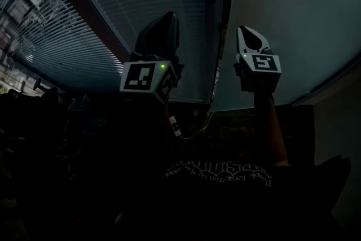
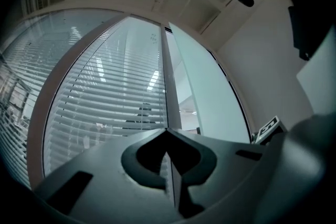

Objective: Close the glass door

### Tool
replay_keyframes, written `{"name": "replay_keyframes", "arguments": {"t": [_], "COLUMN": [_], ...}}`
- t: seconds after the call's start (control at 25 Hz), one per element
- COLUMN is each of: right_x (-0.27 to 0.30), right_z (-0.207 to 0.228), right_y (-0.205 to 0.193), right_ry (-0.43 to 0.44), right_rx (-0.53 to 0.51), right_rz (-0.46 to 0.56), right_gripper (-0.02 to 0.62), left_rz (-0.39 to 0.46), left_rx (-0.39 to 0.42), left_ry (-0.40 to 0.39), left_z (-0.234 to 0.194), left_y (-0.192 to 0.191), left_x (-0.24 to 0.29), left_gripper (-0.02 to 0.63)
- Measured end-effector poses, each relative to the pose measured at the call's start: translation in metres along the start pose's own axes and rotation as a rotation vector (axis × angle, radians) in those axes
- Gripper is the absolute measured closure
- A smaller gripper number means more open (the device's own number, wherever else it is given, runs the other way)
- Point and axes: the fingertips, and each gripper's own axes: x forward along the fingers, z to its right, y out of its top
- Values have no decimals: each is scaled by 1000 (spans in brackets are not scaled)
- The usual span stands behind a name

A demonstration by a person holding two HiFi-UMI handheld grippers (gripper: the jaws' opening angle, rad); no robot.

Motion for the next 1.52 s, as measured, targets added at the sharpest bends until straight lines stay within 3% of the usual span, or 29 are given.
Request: {"name": "replay_keyframes", "arguments": {"t": [1.52], "right_x": [66], "right_z": [24], "right_y": [-3], "right_ry": [-23], "right_rx": [17], "right_rz": [-6], "right_gripper": [592], "left_rz": [-19], "left_rx": [4], "left_ry": [57], "left_z": [-32], "left_y": [-21], "left_x": [35], "left_gripper": [611]}}
